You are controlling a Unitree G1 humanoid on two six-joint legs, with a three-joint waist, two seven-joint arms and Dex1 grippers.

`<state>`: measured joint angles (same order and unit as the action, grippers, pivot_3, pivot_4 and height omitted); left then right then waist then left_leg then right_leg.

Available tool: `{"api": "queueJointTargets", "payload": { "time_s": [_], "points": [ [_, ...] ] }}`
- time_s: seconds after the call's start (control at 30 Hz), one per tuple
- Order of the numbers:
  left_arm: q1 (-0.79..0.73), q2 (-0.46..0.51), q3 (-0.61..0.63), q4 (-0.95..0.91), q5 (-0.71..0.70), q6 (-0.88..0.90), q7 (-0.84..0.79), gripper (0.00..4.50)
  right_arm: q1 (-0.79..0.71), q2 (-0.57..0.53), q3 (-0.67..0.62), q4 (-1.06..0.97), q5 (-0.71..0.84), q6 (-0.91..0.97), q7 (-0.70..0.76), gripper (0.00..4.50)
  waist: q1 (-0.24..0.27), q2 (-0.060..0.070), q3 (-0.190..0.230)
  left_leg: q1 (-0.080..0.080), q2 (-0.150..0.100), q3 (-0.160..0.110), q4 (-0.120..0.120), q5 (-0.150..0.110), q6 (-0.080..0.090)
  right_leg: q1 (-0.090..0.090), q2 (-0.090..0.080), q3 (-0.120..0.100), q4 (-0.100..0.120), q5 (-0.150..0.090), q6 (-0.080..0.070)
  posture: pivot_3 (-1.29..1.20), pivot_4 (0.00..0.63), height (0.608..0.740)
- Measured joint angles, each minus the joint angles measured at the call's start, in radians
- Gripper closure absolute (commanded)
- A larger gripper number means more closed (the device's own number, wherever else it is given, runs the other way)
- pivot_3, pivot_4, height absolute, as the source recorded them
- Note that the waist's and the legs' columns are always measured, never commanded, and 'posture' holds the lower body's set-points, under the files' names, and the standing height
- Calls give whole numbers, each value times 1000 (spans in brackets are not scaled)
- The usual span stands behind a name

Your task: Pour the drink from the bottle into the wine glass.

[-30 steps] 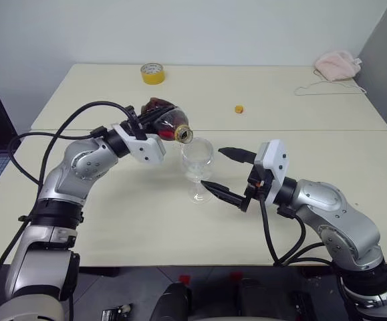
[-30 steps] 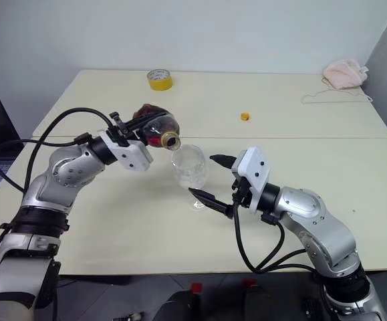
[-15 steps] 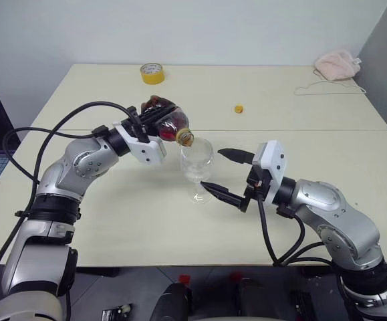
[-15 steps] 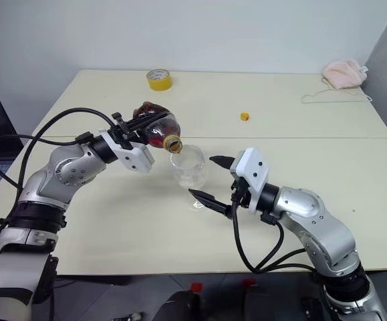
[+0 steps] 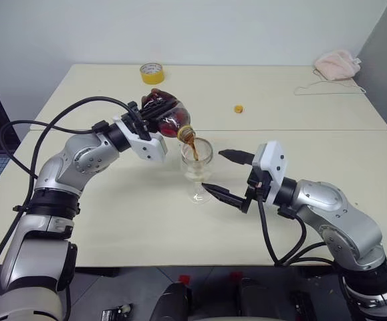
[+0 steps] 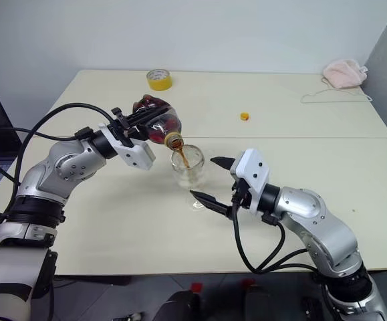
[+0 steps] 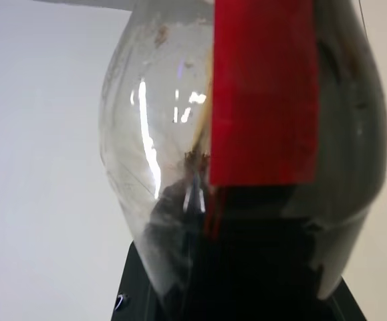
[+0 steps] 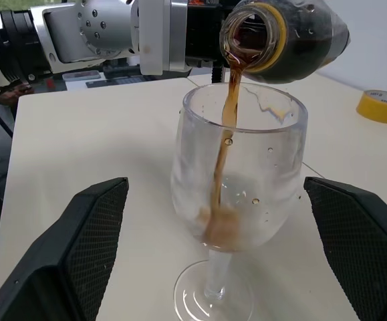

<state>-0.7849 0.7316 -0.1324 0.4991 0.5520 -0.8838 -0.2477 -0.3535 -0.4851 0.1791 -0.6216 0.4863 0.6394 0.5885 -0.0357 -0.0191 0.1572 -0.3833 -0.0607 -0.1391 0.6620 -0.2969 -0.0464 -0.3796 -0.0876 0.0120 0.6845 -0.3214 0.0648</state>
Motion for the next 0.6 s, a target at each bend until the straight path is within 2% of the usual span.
{"api": "queueJointTargets", "payload": {
  "time_s": [0.37,0.6],
  "points": [
    [-12,0,-1,0,10,-1,8,3744,-24,-34,-13,-14,7,58,-8,0,0,0,0,0,0,0,0,0,0,0,0,0,0,0,0,0,150,740],
    [-12,2,-16,0,14,-2,17,3744,-68,-66,-76,-31,42,105,-1,0,0,0,0,0,0,0,0,0,0,0,0,0,1,0,0,0,150,740]
  ]
}}
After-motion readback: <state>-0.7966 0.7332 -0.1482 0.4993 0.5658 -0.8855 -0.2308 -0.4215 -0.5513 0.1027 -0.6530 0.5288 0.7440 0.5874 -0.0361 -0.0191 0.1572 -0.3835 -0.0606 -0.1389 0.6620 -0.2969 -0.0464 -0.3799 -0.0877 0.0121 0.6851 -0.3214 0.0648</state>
